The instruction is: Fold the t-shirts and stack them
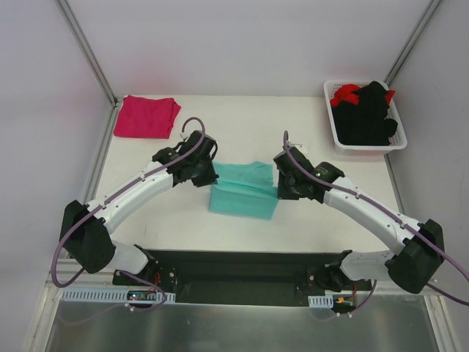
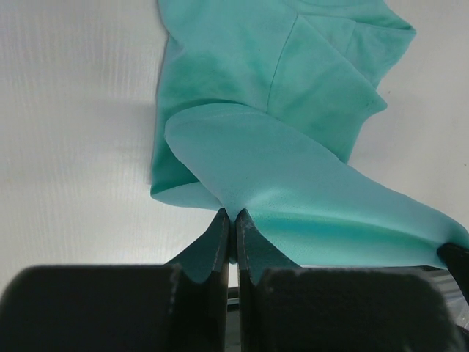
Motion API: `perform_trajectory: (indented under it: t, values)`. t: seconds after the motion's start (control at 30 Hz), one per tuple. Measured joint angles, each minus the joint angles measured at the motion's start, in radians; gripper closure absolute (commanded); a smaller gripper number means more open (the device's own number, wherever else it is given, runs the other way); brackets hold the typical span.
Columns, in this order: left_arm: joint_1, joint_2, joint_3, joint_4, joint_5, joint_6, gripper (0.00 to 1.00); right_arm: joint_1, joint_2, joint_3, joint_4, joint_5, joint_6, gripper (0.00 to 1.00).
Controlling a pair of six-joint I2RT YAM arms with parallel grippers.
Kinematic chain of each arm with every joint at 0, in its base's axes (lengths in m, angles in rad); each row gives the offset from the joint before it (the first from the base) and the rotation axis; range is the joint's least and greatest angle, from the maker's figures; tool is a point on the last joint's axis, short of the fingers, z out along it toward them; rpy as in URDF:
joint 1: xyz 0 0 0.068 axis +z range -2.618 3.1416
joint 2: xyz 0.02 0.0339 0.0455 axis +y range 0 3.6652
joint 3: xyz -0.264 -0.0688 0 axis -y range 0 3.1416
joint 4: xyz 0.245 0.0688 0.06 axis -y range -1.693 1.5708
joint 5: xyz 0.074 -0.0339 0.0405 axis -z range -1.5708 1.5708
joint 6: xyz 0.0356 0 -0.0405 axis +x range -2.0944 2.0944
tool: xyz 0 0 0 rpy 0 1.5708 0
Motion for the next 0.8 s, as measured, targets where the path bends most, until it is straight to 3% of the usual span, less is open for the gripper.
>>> perform_trajectory:
  t: [0.43,0.8]
  values:
    - [0.106,0.052,0.053,-0.003,-0.015,0.043,1.00,-0.068,0.232,0.185,0.031,-0.084,-0.116,0.99]
    - [0.130,0.211,0.156,0.000,-0.013,0.089,1.00,-0.135,0.332,0.247,0.041,-0.121,-0.182,0.99]
